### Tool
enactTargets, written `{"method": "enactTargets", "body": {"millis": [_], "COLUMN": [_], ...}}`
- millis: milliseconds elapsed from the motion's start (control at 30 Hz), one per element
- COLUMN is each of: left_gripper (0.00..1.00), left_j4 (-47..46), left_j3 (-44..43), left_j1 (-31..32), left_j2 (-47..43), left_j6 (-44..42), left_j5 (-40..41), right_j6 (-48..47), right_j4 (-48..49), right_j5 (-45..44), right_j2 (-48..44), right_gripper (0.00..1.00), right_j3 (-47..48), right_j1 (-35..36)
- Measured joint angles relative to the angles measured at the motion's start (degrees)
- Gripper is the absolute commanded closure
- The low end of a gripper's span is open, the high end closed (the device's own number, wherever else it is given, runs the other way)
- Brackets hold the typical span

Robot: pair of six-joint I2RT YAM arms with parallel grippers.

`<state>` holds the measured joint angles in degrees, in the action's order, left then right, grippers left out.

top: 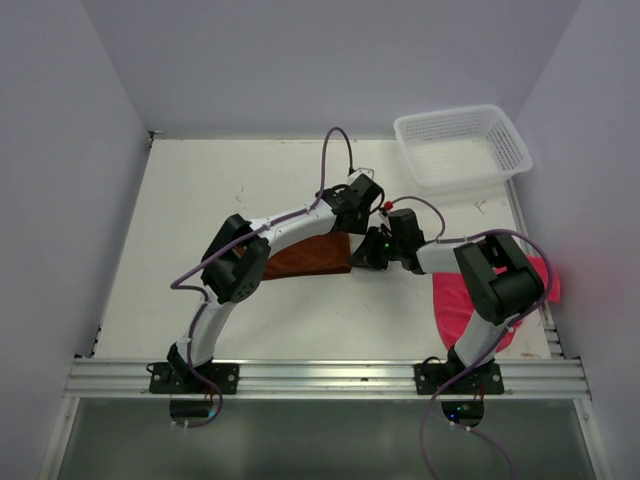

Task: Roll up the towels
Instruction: Roll the towel

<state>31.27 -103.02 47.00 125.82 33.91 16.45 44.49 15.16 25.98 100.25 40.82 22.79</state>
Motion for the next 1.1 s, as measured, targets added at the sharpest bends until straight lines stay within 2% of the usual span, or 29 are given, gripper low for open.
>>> {"method": "enactTargets", "body": {"millis": [333, 1100], "left_gripper": [0.57, 0.56], "left_j4": [4.22, 3.96], "left_j3": [-2.71, -4.79], "left_j1": [0.39, 0.44], "left_j2": [2.99, 7.74], "left_j6": [0.0, -0.5], "left_j5": [4.63, 7.87], "right_j6": [0.07, 0.15], "right_j4": [0.59, 3.96], "right_j5": [0.5, 1.25], "right_j2": [0.0, 0.31], "right_gripper": [0.86, 0.88], "right_j3": [-0.39, -1.92], "right_j1": [0.04, 0.04]}}
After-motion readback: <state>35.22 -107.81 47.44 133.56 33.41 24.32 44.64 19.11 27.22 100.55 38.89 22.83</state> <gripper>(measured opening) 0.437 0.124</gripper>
